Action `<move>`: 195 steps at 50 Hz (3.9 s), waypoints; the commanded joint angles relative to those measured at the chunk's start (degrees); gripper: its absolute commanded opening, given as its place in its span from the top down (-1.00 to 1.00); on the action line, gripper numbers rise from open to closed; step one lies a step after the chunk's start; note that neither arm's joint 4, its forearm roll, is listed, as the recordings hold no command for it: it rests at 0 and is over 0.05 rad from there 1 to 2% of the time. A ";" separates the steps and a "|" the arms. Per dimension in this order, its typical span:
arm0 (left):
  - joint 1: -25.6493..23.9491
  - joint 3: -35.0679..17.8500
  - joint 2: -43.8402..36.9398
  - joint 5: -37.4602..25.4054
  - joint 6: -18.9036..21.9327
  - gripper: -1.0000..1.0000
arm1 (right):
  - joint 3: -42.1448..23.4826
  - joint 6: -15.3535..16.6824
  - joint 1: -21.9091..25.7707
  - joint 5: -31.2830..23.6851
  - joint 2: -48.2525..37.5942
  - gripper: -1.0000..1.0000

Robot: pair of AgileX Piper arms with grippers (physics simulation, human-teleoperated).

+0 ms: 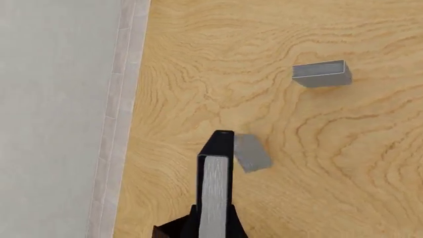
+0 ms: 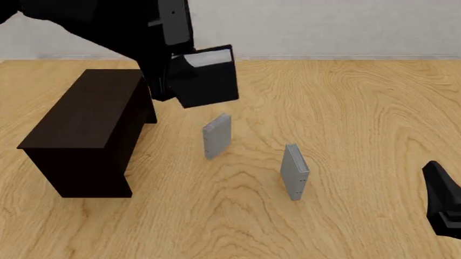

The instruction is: Pick up the book in the middle and place it on the cabinet shelf.

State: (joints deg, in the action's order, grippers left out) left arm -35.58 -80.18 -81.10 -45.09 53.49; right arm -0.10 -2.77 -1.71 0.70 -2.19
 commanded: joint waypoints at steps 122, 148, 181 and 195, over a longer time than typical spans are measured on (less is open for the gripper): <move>32.74 29.54 8.92 28.04 20.21 1.00 | -0.02 0.16 -0.14 -0.43 0.77 -1.00; 29.11 35.06 14.06 26.95 18.12 -1.00 | -0.02 0.13 -0.15 -0.45 0.80 -1.00; 20.69 32.31 28.70 17.93 5.58 -1.00 | -0.02 0.14 -0.15 -0.46 0.82 -1.00; 21.46 33.02 33.77 20.50 -8.01 -1.00 | -0.02 0.15 -0.14 -0.45 0.80 -1.00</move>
State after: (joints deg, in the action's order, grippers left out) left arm -14.33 -46.89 -51.06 -25.75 54.17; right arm -0.13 -2.62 -1.86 0.25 -1.39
